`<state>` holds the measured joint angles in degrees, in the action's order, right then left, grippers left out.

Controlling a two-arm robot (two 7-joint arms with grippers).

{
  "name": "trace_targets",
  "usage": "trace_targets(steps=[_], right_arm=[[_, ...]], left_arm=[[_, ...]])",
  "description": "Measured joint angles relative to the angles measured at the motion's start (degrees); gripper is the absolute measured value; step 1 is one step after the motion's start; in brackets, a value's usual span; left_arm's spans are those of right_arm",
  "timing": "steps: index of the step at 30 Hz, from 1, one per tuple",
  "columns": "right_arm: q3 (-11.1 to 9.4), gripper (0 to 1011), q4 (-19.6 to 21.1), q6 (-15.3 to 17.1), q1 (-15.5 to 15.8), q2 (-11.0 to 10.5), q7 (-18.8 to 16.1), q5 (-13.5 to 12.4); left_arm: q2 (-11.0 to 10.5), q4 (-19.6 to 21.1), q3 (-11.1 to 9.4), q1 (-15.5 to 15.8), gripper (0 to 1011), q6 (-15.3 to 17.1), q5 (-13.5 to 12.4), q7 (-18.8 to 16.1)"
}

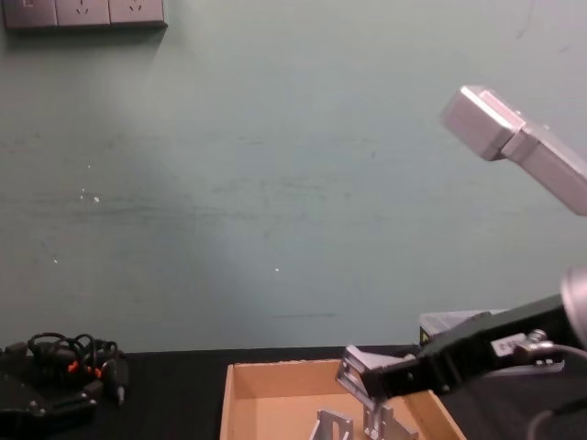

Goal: Use one hand to pick up the angle iron from the table and place it into the box.

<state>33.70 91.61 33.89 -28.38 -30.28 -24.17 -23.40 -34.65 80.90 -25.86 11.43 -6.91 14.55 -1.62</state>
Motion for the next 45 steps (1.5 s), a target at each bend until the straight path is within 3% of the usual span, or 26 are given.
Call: trace_targets(steps=[8,11,12,14,29,37,45], right_arm=[[0.5,534,-7.8,-7.1,-2.5,4.8,2.0,4.0],[1.3,534,-12.8,-10.3,-4.8,7.3,2.0,5.9],[1.3,534,-12.8,-10.3,-4.8,7.3,2.0,5.9],[1.8,534,-17.3,-12.3,-6.9,9.5,1.7,7.1],[3.9,534,-40.6,-16.7,-17.6,20.1,-1.4,11.1],[3.5,534,-44.6,-16.5,-18.8,22.0,-1.8,11.9],[2.4,534,-45.1,-15.3,-18.5,22.4,-1.9,12.3]], left_arm=[[0.0,0.0,0.0,0.0,1011,0.0,0.0,0.0],[0.0,0.0,0.0,0.0,1011,0.0,0.0,0.0],[0.0,0.0,0.0,0.0,1011,0.0,0.0,0.0],[0.0,0.0,0.0,0.0,1011,0.0,0.0,0.0],[0.0,0.0,0.0,0.0,1011,0.0,0.0,0.0],[0.0,0.0,0.0,0.0,1011,0.0,0.0,0.0],[0.0,0.0,0.0,0.0,1011,0.0,0.0,0.0]])
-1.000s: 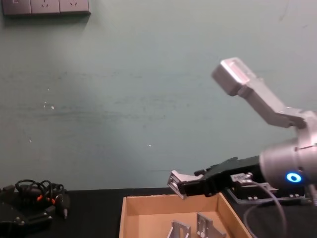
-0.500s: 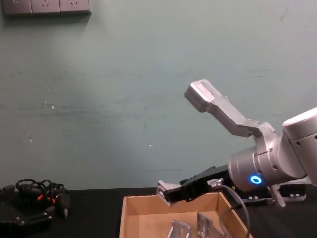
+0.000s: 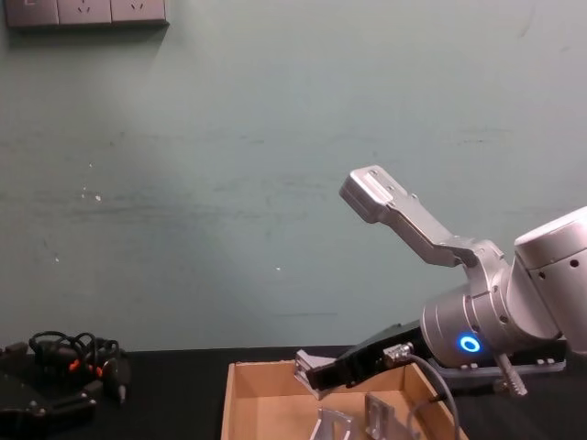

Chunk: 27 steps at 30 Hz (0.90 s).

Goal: Use one hand to pick up the angle iron from the table and place it into the box.

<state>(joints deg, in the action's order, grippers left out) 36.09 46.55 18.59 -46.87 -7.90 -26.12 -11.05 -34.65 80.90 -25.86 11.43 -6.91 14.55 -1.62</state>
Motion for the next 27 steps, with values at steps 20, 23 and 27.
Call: trace_targets(steps=[20,23,27], right_arm=[[-0.2,764,-0.3,0.6,0.0,0.1,-0.5,0.0],[-0.2,853,-0.2,0.6,0.0,0.1,-0.4,0.0],[-0.2,953,-0.2,0.6,0.0,0.0,-0.3,0.0]], left_arm=[[0.0,0.0,0.0,0.0,1011,0.0,0.0,0.0],[0.0,0.0,0.0,0.0,1011,0.0,0.0,0.0],[0.0,0.0,0.0,0.0,1011,0.0,0.0,0.0]])
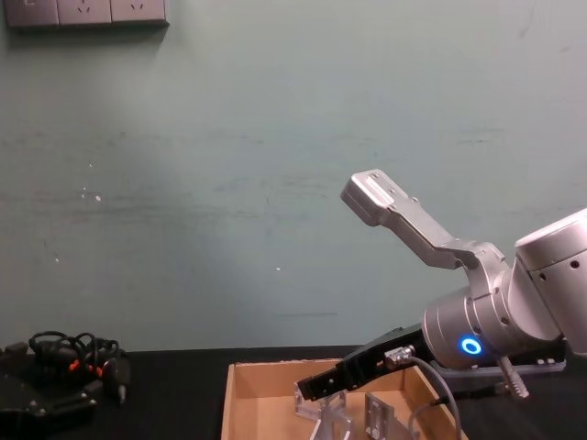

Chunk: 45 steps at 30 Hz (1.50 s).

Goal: Use one hand to pick up the angle iron from the table and place it into the box.

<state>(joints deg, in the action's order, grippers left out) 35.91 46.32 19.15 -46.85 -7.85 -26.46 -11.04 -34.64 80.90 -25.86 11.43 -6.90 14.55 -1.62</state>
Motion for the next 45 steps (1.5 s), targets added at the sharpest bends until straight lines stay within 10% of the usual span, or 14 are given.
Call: trace_targets(steps=[6,18,31,45], right_arm=[[-0.2,1000,1.1,-0.1,0.6,-0.3,0.2,0.1],[-3.5,1000,16.0,0.9,8.4,-4.2,3.7,1.1],[-9.4,1000,36.4,0.1,23.4,-9.9,10.3,2.3],[-11.4,1000,40.6,-0.8,28.8,-10.4,13.4,3.9]], left_arm=[[0.0,0.0,0.0,0.0,1011,0.0,0.0,0.0],[0.0,0.0,0.0,0.0,1011,0.0,0.0,0.0],[0.0,0.0,0.0,0.0,1011,0.0,0.0,0.0],[0.0,0.0,0.0,0.0,1012,0.0,0.0,0.0]])
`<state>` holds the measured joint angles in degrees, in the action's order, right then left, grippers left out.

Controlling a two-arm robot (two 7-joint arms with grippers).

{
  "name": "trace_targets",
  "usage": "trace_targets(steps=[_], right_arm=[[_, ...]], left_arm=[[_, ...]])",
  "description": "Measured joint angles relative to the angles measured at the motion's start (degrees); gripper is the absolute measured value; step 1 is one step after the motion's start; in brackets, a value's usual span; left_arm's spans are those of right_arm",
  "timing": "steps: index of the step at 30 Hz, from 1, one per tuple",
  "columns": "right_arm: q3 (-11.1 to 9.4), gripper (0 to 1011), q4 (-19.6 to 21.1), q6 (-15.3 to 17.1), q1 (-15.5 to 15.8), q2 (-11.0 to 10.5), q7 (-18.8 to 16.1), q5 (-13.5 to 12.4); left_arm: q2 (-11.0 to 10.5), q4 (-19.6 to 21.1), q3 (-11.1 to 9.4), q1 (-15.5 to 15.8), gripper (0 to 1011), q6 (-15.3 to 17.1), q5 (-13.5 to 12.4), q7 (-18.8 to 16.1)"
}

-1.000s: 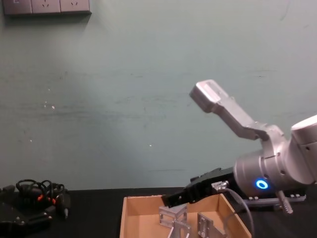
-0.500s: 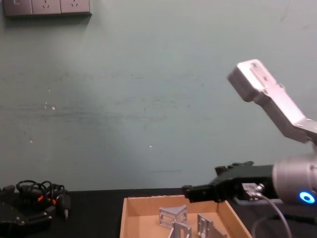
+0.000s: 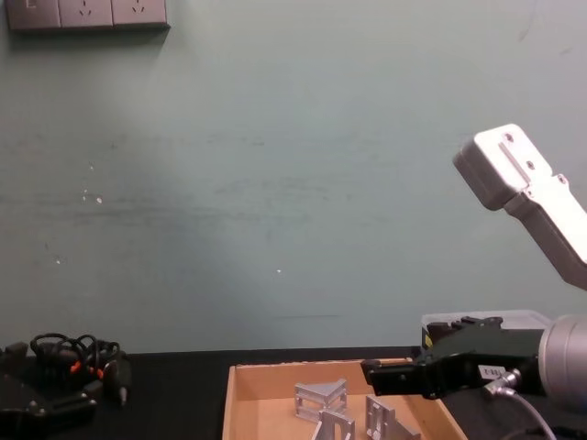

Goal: Use one hand to pick up the angle iron from the table and place it into the box.

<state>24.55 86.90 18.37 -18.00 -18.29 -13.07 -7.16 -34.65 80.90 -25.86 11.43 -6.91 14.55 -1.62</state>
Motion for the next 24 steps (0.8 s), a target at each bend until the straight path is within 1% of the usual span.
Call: trace_targets(steps=[24], right_arm=[[0.2,1000,-0.3,0.2,-0.5,0.0,-0.2,-0.1]], left_arm=[[0.0,0.0,0.0,0.0,1011,0.0,0.0,0.0]])
